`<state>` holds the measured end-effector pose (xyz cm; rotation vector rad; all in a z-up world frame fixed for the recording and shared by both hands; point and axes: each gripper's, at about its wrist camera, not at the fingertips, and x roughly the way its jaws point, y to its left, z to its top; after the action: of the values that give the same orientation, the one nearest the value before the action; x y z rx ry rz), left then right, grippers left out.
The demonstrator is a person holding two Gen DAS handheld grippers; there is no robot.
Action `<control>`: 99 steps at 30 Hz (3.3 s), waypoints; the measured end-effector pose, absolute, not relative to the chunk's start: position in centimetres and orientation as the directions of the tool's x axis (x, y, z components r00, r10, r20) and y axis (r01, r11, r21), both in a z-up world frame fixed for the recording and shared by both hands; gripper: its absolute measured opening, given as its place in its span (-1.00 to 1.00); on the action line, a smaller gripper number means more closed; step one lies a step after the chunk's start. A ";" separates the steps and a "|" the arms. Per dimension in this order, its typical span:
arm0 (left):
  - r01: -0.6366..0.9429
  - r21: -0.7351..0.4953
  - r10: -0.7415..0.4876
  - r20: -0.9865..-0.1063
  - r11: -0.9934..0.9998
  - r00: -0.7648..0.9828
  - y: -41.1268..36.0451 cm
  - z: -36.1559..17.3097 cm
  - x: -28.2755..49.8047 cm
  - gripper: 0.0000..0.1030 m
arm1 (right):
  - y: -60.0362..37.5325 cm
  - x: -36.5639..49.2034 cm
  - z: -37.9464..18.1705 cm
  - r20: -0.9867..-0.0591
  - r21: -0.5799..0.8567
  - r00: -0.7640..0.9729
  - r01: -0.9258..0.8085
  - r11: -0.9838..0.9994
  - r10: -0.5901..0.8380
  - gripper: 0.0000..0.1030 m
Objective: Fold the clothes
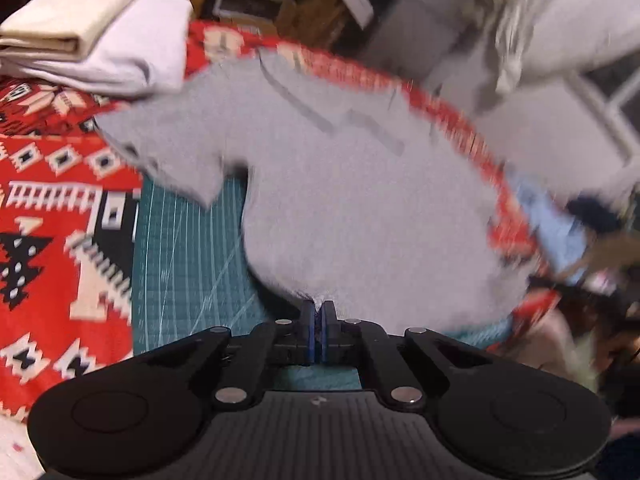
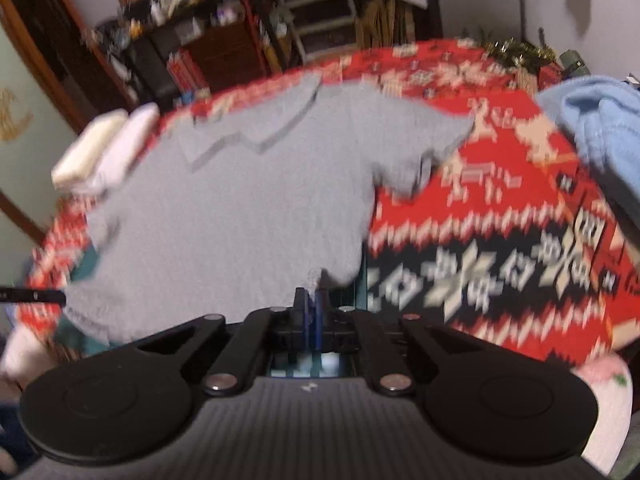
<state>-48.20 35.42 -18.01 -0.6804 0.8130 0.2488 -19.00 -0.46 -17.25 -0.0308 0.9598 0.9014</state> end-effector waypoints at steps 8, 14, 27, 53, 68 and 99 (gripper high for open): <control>-0.443 -0.561 0.063 -0.569 0.699 0.820 41.4 -13.2 -45.3 -0.95 | 2.2 -11.3 -12.8 -0.566 0.441 0.345 -0.640 0.629 0.749 -0.94; -0.461 -0.517 0.153 -0.530 0.721 0.834 46.2 -12.3 -40.4 -0.95 | 6.6 -5.9 -12.3 -0.546 0.414 0.378 -0.655 0.632 0.748 -0.94; -0.529 -0.402 0.192 -0.631 0.747 0.752 51.5 -16.3 -32.3 -0.95 | 13.7 0.9 -16.7 -0.644 0.374 0.352 -0.630 0.681 0.679 -0.94; -0.638 -0.338 0.257 -0.710 0.693 0.656 54.9 -20.7 -30.4 -0.77 | 16.5 4.3 -22.0 -0.660 0.379 0.413 -0.539 0.752 0.628 -0.77; -0.423 -0.223 0.139 -0.727 0.878 0.673 48.5 -20.7 -29.7 -0.88 | 19.7 -4.0 -22.1 -0.733 0.155 0.298 -0.802 0.577 0.611 -0.77; -0.408 -0.094 0.203 -0.754 0.908 0.625 47.3 -22.0 -22.2 -0.88 | 23.7 1.6 -23.1 -0.736 0.176 0.368 -0.707 0.685 0.569 -0.77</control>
<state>-22.23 47.28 -21.95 -0.2671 0.8251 0.3554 1.63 23.74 -23.11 -0.1807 0.8663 0.8246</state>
